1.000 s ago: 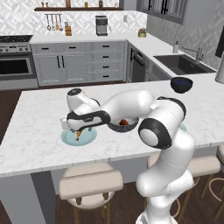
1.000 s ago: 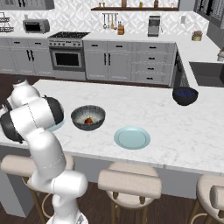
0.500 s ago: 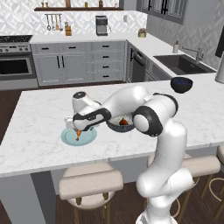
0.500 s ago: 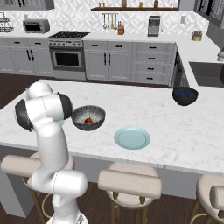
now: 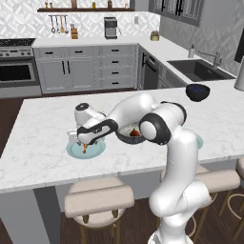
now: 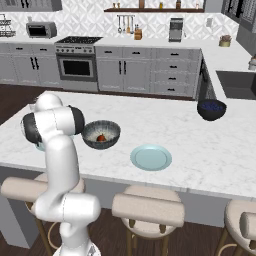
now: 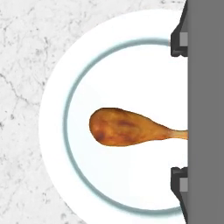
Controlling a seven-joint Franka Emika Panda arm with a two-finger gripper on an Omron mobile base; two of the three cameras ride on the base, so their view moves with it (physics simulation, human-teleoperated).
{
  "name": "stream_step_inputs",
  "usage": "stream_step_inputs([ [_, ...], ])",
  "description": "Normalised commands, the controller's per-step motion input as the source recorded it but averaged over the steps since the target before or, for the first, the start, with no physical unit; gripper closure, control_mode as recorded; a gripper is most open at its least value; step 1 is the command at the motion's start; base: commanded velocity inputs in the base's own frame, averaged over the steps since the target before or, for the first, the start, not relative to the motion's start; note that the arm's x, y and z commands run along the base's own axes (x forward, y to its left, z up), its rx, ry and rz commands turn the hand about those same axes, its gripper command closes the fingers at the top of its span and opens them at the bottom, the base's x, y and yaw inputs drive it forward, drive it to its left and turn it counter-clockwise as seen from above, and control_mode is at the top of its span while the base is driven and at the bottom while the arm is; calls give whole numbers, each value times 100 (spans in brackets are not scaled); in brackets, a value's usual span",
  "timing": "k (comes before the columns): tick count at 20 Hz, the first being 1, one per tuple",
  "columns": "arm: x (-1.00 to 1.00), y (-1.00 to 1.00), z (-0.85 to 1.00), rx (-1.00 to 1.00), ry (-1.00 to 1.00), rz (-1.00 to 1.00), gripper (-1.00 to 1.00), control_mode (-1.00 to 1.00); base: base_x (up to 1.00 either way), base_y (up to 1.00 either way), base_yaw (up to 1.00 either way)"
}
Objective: Pick the chicken drumstick and bell pepper from their plates and place them in the bowl. Then put the bowl in the fridge.
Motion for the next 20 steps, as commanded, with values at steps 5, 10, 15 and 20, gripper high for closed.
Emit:
stream_step_inputs([
  [5, 17, 0, -14, 0, 0, 0, -100, -100, 0, 0, 0],
  [10, 10, 0, -12, 0, 0, 0, -100, -100, 0, 0, 0],
  [15, 11, 0, -17, 0, 0, 0, -100, -100, 0, 0, 0],
  [20, 21, 0, -18, 0, 0, 0, -100, -100, 0, 0, 0],
])
